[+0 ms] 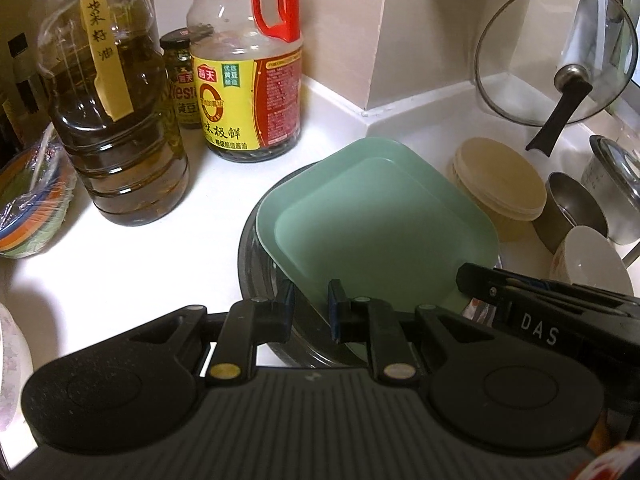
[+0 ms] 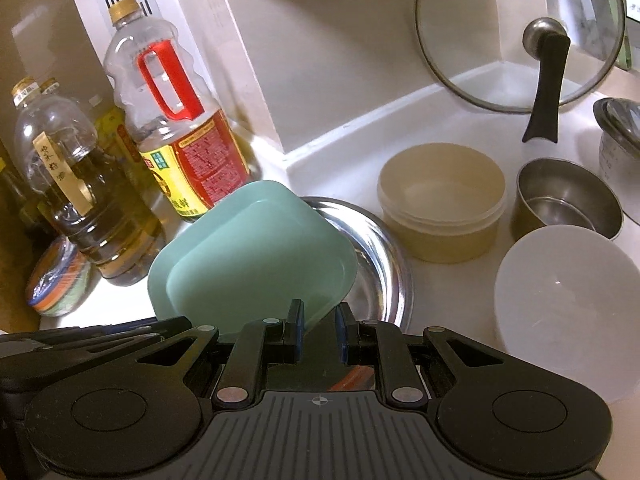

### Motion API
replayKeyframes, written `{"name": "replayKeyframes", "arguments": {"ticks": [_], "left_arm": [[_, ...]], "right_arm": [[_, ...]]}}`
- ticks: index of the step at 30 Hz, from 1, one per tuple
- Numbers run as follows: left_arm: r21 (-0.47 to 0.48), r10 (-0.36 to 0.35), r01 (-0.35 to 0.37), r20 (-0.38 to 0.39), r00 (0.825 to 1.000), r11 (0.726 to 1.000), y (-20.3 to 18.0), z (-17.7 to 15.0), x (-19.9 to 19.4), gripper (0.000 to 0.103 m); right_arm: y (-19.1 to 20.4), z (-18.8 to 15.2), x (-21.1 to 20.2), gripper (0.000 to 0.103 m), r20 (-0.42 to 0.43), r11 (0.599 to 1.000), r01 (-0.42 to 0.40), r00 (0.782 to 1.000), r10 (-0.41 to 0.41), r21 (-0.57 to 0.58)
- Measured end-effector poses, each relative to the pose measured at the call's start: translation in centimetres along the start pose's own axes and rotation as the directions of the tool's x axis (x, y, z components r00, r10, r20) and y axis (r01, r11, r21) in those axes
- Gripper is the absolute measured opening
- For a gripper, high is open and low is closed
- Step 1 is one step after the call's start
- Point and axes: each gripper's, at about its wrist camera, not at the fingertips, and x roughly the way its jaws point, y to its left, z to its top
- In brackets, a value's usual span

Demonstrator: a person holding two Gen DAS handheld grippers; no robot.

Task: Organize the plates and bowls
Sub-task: 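Carry the green plate with both grippers and lower it into the steel basin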

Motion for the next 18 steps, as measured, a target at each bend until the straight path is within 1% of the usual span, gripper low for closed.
{"name": "replayKeyframes", "arguments": {"ticks": [6, 18], "left_arm": [[-0.002, -0.003, 0.003, -0.027, 1.0, 1.0, -0.1, -0.1, 0.9, 0.016], [-0.007, -0.007, 0.006, -0.065, 0.998, 1.0, 0.1, -0.1, 2.2, 0.016]], "right_arm": [[-0.5, 0.0, 0.9, 0.016, -0.034, 1.0, 0.008, 0.999, -0.008, 0.017], [-0.6, 0.0, 2.2, 0.016, -0.073, 0.999, 0.025, 0.997, -0.023, 0.024]]}}
